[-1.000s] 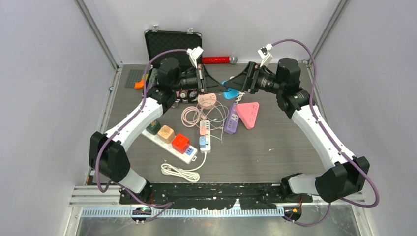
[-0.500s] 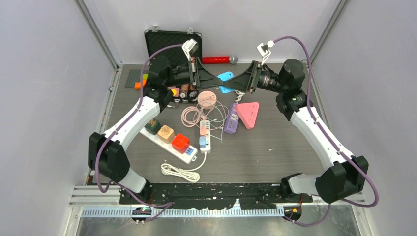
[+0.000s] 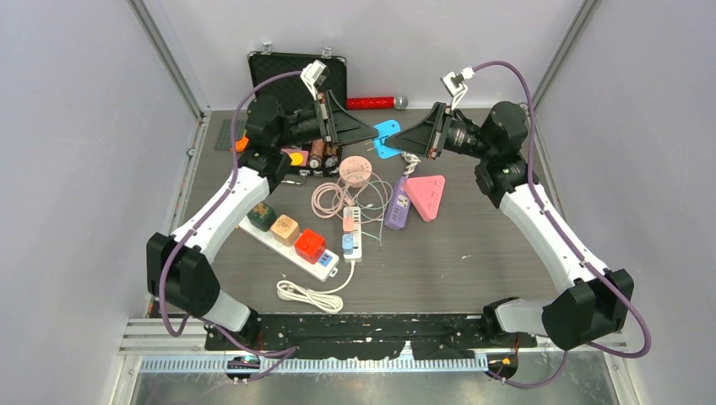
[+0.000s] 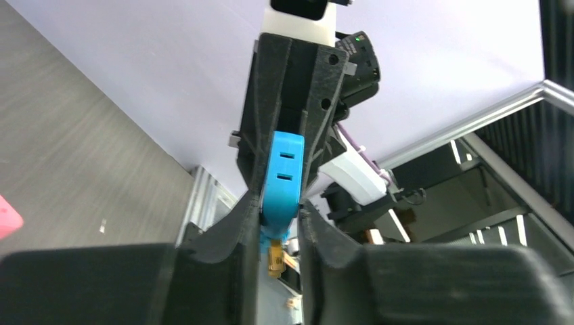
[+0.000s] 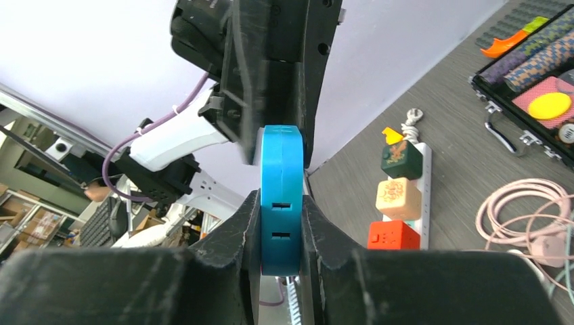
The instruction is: Insert the plug
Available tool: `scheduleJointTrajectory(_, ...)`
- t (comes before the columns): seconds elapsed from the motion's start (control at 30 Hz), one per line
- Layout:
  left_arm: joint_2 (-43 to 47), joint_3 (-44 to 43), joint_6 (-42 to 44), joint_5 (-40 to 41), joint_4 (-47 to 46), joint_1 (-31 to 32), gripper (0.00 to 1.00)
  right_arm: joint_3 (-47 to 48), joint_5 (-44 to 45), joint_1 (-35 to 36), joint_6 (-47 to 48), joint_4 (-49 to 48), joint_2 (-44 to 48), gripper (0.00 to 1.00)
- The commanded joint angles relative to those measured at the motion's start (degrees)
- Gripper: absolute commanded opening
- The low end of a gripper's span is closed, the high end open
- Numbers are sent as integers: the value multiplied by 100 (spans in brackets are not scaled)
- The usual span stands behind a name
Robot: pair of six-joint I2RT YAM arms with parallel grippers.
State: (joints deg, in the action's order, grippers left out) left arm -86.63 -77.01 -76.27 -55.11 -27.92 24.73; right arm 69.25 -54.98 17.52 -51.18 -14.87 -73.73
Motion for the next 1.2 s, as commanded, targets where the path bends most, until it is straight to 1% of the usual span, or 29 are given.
scheduleJointTrajectory(0.0, 255, -85, 207, 119, -77, 4, 12, 108, -40, -12, -50, -126, 115, 5)
scheduleJointTrajectory(0.03, 237, -78, 209, 97, -78, 12, 3, 116, -48, -12, -85, -132, 96, 5)
scheduleJointTrajectory(0.07, 228, -77, 211, 83, -91, 18, 0, 119, -60, -7, -103, -152, 83, 8)
scheduleJointTrajectory(0.1, 218, -81, 217, 79, -94, 27, 0, 121, -67, -6, -134, -159, 72, 12)
scheduleJointTrajectory(0.13, 209, -89, 213, 73, -97, 31, 0, 130, -101, 1, -145, -174, 46, 25)
scheduleJointTrajectory(0.17, 204, -99, 215, 68, -105, 39, 0, 131, -114, 3, -177, -192, 33, 33)
scheduleJointTrajectory(0.2, 193, -122, 217, 65, -107, 52, 0, 143, -135, 14, -184, -205, 21, 45)
scheduleJointTrajectory(0.23, 180, -140, 225, 44, -108, 68, 0, 146, -144, 23, -185, -207, 0, 51)
scheduleJointTrajectory(0.3, 150, -187, 225, 24, -106, 99, 0, 155, -163, 59, -181, -237, -47, 54)
scheduleJointTrajectory(0.4, 105, -240, 227, -32, -93, 136, 0, 147, -168, 108, -181, -271, -117, 54)
scheduleJointTrajectory(0.5, 84, -233, 222, -56, -88, 155, 0, 141, -121, 120, -204, -308, -169, 50)
scheduleJointTrajectory(0.63, 76, -213, 243, -77, -43, 164, 0, 151, -69, 125, -224, -323, -238, 47)
scheduleJointTrajectory(0.8, 76, -181, 419, 29, 217, 177, 0, 183, -133, 132, -267, -332, -347, 46)
scheduleJointTrajectory(0.87, 63, -187, 460, 37, 268, 181, 0, 173, -154, 145, -270, -318, -373, 48)
scheduleJointTrajectory(0.97, 37, -207, 506, 56, 332, 181, 0, 145, -185, 155, -282, -288, -406, 44)
scheduleJointTrajectory(1.03, 16, -222, 552, 59, 384, 181, 0, 129, -172, 160, -279, -267, -418, 34)
scheduleJointTrajectory(1.07, 8, -242, 601, 58, 435, 181, 0, 143, -158, 158, -279, -226, -426, 23)
scheduleJointTrajectory(1.1, 2, -259, 668, 63, 533, 181, 7, 151, -151, 158, -268, -209, -433, 16)
scheduleJointTrajectory(1.13, 4, -277, 784, 90, 725, 181, 18, 161, -109, 152, -251, -106, -445, 8)
scheduleJointTrajectory(1.17, 12, -291, 941, 134, 916, 177, 32, 177, -65, 154, -149, 14, -448, 6)
